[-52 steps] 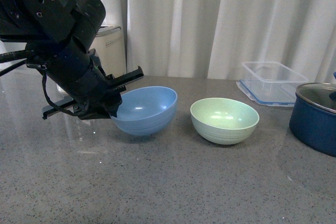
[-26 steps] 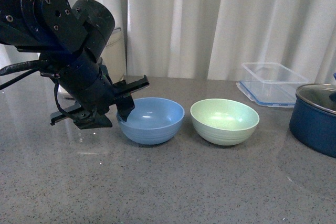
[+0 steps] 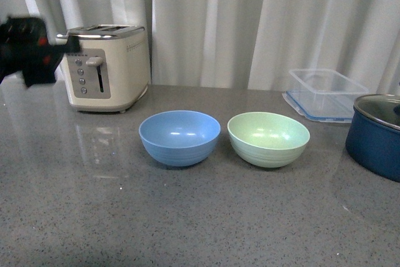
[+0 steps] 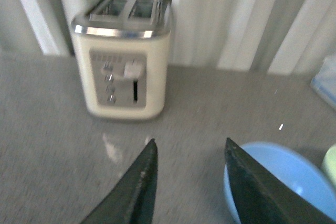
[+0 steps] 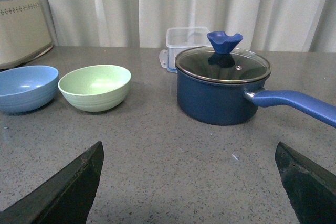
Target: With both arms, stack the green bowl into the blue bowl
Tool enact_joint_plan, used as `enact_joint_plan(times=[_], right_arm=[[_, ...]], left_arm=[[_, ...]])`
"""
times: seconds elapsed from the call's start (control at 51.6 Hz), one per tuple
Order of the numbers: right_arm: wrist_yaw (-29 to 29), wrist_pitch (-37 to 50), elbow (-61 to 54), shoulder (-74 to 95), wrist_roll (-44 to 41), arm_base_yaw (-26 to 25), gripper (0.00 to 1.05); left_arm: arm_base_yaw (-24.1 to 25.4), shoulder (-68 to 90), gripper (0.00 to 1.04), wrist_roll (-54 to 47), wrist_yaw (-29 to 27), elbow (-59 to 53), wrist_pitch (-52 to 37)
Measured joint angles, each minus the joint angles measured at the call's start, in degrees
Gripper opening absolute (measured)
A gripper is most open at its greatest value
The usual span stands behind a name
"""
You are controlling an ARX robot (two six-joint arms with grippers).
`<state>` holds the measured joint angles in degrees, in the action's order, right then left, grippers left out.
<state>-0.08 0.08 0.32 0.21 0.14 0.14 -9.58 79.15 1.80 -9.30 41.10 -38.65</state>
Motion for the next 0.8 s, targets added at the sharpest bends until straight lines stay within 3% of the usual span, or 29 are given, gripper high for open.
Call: enact_joint_plan(times=[0.175, 0.601, 0.679, 0.795], right_arm=[[0.0, 0.0, 0.0, 0.0, 0.0, 0.0, 0.95], [0.0, 0.0, 0.0, 0.0, 0.0, 0.0, 0.95], [0.0, 0.0, 0.0, 0.0, 0.0, 0.0, 0.95], [0.02, 0.0, 0.0, 0.0, 0.0, 0.0, 0.95]], left_arm=[[2.21, -6.29, 0.04, -0.72, 2.08, -11.89, -4.24], [5.53, -19.34, 0.04, -1.33, 5.2, -27.21, -6.67], [7.82, -21.75, 0.04, -1.36, 8.68, -29.07, -6.34], [9.27, -25.46, 0.04, -1.36, 9.05, -31.69, -5.2]])
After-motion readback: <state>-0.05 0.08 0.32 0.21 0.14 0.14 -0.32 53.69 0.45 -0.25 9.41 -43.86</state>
